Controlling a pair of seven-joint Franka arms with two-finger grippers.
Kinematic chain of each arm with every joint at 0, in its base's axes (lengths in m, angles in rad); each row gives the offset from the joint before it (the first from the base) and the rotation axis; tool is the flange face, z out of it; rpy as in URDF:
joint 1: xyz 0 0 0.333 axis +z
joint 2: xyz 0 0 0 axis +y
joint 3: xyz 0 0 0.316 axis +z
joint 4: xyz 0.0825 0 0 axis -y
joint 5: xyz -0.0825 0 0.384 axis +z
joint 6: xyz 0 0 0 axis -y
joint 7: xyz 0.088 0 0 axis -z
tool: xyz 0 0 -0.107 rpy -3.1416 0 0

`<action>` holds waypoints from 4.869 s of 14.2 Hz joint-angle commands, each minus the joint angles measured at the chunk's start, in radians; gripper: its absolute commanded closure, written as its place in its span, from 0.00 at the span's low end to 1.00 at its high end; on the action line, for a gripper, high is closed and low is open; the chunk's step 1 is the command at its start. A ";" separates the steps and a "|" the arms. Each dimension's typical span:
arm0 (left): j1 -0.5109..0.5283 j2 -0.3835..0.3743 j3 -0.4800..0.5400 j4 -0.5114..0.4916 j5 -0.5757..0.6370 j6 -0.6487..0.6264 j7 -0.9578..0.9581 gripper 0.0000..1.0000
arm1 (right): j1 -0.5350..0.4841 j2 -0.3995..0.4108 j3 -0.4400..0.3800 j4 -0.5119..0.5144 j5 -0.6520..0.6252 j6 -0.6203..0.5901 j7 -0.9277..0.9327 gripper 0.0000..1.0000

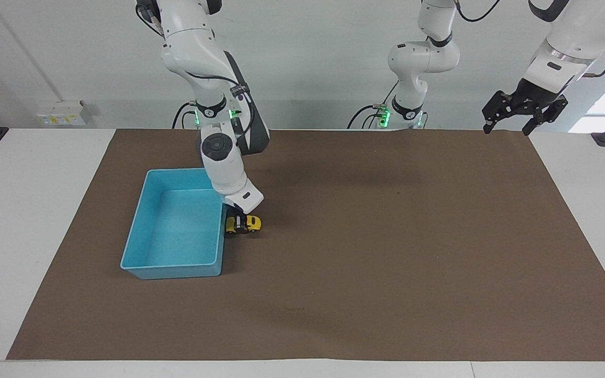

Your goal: Wind up and store yellow beetle car

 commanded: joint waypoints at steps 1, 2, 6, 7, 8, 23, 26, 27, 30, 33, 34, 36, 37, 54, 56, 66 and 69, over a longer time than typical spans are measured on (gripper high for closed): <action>0.007 -0.019 -0.002 -0.013 0.002 -0.013 0.001 0.00 | 0.010 0.007 0.004 -0.002 -0.010 -0.003 0.006 1.00; 0.006 -0.019 -0.002 -0.012 0.002 -0.013 0.001 0.00 | 0.010 0.007 0.004 0.002 -0.010 -0.003 0.006 1.00; 0.006 -0.019 -0.002 -0.013 0.001 -0.013 0.001 0.00 | 0.028 0.009 0.004 0.028 -0.012 -0.017 0.018 1.00; 0.006 -0.019 -0.002 -0.012 0.001 -0.013 0.001 0.00 | 0.033 0.009 0.004 0.038 -0.013 -0.028 0.033 1.00; 0.007 -0.019 -0.002 -0.012 0.001 -0.013 0.001 0.00 | 0.034 0.010 0.004 0.048 -0.015 -0.034 0.044 1.00; 0.006 -0.019 -0.002 -0.013 0.001 -0.013 0.001 0.00 | 0.040 -0.079 0.004 0.194 -0.024 -0.301 0.085 1.00; 0.006 -0.019 -0.002 -0.012 0.001 -0.013 0.001 0.00 | 0.028 -0.097 0.004 0.203 -0.024 -0.333 0.082 1.00; 0.006 -0.019 -0.002 -0.012 0.001 -0.013 0.001 0.00 | 0.025 -0.105 0.004 0.203 -0.024 -0.341 0.075 1.00; 0.006 -0.019 -0.002 -0.013 0.001 -0.013 0.001 0.00 | -0.006 -0.122 0.004 0.200 -0.027 -0.365 0.049 1.00; 0.007 -0.019 -0.002 -0.013 0.001 -0.013 0.001 0.00 | -0.042 -0.123 0.003 0.196 -0.027 -0.367 -0.022 1.00; 0.006 -0.019 -0.002 -0.013 0.001 -0.013 0.001 0.00 | -0.050 -0.123 0.003 0.194 -0.027 -0.370 -0.040 1.00; 0.006 -0.019 -0.002 -0.012 0.002 -0.013 0.001 0.00 | -0.072 -0.128 0.003 0.190 -0.027 -0.380 -0.072 1.00; 0.006 -0.019 -0.002 -0.012 0.001 -0.013 0.001 0.00 | -0.082 -0.129 0.003 0.185 -0.027 -0.385 -0.097 1.00; 0.006 -0.019 -0.002 -0.012 0.001 -0.013 0.001 0.00 | -0.217 -0.159 -0.002 0.114 -0.026 -0.376 -0.211 1.00; 0.006 -0.019 -0.002 -0.012 0.001 -0.013 0.001 0.00 | -0.225 -0.157 -0.002 0.114 -0.027 -0.362 -0.200 1.00; 0.006 -0.019 -0.002 -0.012 0.001 -0.013 0.001 0.00 | -0.263 -0.177 -0.004 -0.013 -0.072 -0.220 -0.232 1.00; 0.006 -0.019 -0.002 -0.012 0.002 -0.013 0.001 0.00 | -0.267 -0.185 -0.005 -0.044 -0.073 -0.184 -0.253 1.00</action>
